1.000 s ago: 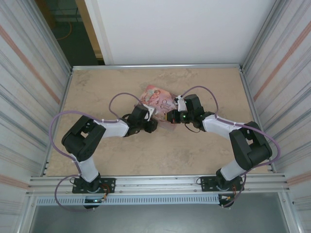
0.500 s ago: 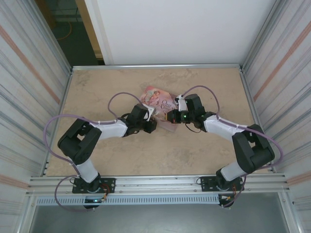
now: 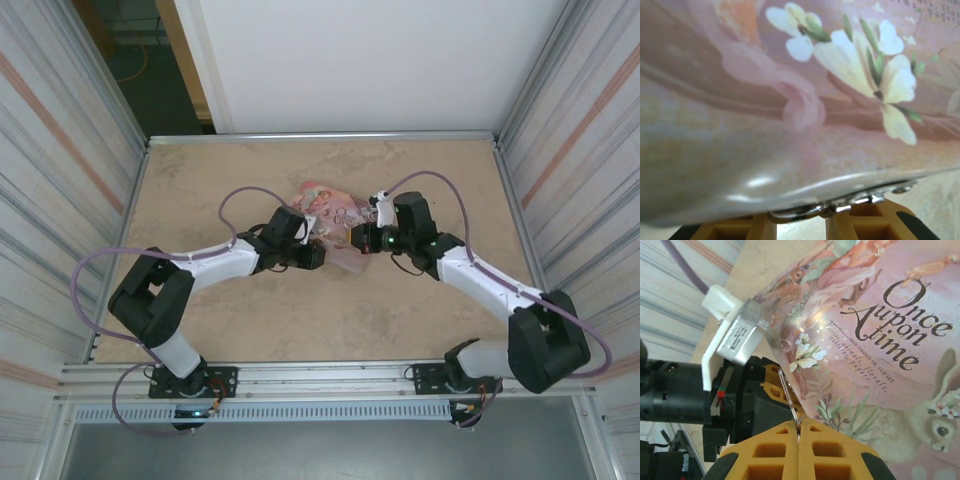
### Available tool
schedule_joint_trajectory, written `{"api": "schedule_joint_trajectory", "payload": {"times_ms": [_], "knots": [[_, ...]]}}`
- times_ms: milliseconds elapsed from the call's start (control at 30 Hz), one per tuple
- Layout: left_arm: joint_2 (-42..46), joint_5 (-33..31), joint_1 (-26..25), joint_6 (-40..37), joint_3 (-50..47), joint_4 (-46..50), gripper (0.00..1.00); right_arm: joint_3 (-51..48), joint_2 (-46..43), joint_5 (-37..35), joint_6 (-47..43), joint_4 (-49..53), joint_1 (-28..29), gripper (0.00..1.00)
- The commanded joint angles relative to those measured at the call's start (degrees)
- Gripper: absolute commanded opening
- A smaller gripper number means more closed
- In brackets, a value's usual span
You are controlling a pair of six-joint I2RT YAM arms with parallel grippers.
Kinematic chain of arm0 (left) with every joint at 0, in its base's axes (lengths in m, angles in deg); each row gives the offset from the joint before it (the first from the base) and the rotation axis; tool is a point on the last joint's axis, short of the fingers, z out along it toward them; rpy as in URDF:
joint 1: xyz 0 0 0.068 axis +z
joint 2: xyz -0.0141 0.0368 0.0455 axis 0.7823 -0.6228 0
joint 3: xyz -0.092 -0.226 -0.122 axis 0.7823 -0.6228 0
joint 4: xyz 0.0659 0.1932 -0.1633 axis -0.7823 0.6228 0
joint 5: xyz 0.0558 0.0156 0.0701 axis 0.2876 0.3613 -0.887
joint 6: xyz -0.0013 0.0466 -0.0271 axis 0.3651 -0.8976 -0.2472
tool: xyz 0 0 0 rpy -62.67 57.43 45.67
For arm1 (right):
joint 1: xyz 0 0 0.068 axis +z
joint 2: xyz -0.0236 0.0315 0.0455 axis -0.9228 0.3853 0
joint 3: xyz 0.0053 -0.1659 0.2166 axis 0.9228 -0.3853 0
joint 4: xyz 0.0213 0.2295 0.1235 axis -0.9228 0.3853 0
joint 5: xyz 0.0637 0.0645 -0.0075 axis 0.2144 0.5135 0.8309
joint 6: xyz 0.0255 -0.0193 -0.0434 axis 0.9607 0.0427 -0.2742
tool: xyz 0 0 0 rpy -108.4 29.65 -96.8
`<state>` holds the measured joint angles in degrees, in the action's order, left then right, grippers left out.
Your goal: Unlock the padlock with the key
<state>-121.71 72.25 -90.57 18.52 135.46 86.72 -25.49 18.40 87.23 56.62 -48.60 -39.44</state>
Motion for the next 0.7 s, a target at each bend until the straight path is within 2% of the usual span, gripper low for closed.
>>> {"api": "schedule_joint_trajectory", "payload": {"times_ms": [0, 233, 400, 667], "knots": [[3.14, 4.1, -0.45, 3.44, 3.78, 2.26, 0.1, -1.47, -4.28, -1.86, -2.55, 3.84, 0.48, 0.0], [2.71, 7.2, -0.33, 7.14, 7.55, 5.75, 0.09, -4.3, -10.7, -5.63, -5.24, 6.33, 3.28, 0.0], [2.72, 10.41, 0.6, 11.02, 7.88, 4.86, 0.07, -7.85, -14.21, -8.71, -6.68, 5.19, 6.35, 0.0], [2.17, 14.57, 1.62, 14.42, 8.59, 5.05, 0.05, -12.96, -16.56, -13.58, -9.42, 2.82, 11.34, 0.0]]}}
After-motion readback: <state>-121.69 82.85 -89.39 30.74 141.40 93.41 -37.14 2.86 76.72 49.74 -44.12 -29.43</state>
